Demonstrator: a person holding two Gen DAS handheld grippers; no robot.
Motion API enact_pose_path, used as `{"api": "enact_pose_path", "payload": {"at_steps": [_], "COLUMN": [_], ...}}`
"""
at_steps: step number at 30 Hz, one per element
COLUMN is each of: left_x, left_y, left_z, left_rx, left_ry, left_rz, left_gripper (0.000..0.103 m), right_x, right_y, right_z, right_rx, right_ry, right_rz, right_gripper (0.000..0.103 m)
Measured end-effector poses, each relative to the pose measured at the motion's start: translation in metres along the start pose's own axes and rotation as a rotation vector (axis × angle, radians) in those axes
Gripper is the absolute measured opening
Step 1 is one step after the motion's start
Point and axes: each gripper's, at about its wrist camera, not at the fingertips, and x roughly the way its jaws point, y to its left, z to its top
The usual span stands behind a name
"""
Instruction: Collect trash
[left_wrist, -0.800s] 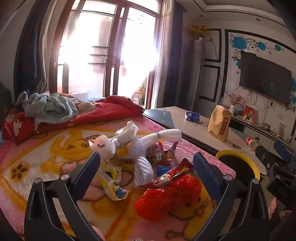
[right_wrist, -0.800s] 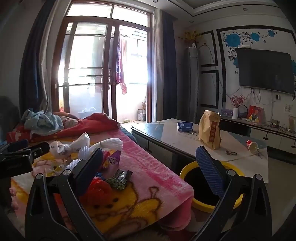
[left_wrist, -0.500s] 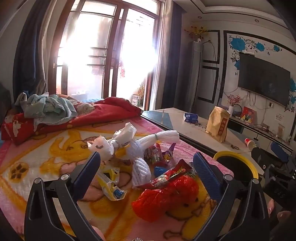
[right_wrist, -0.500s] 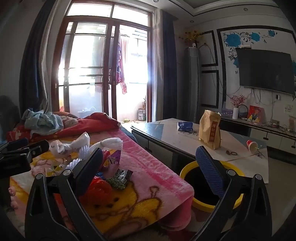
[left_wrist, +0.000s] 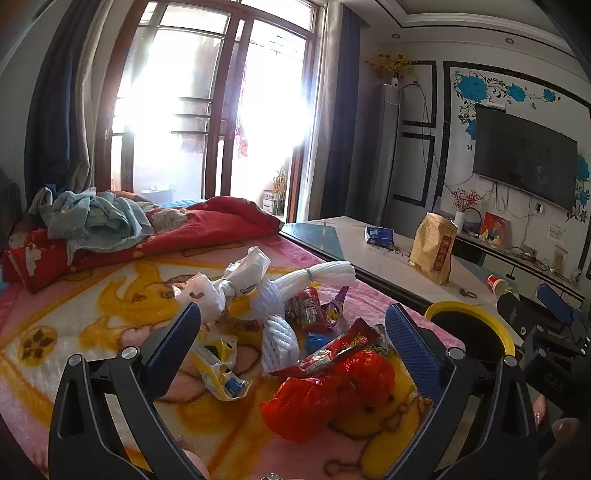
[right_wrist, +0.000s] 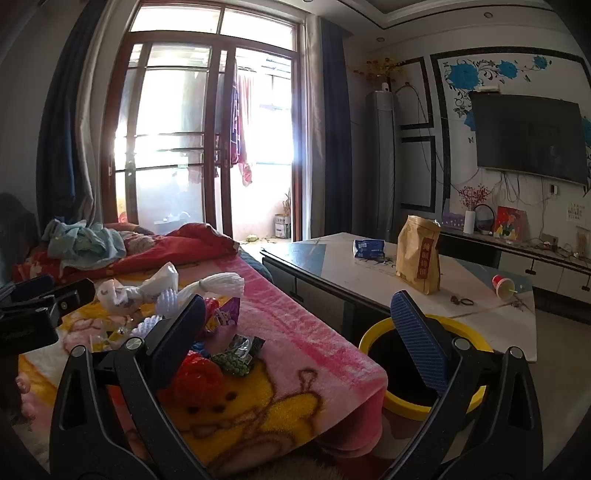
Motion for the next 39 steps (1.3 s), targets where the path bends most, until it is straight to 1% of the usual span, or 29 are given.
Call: {"api": "enact_pose_path", "payload": {"at_steps": [12,29,35,39], "left_x": [0.0,0.003,0.011,0.019], "left_y": [-0.001,0.0,0.003,0.007], "left_z": [0.0,-0.007,-0.011,-0.011], "left_rx": [0.001,-0.002,-0.014,-0.019], "left_ry": [-0.001,0.012,0.032,0.049], "left_rz": [0.0,0.001,-0.011,-0.001], "left_gripper": [0.097,0.097,0.097,0.097], "right_x": [-0.002,0.0,0.005,0.012], "right_y": [0.001,0.001,0.0,0.001], "right_z": [0.001,0.001,-0.001,0.002], "right_rx": [-0.007,-0.005,-0.002,0.006], "right_ry": [-0.006,0.017,0.042,0.092], "right_rz": [0.003,0.001,0.011,0.061], "right_gripper": [0.092,0.092,0.092,0.092]}}
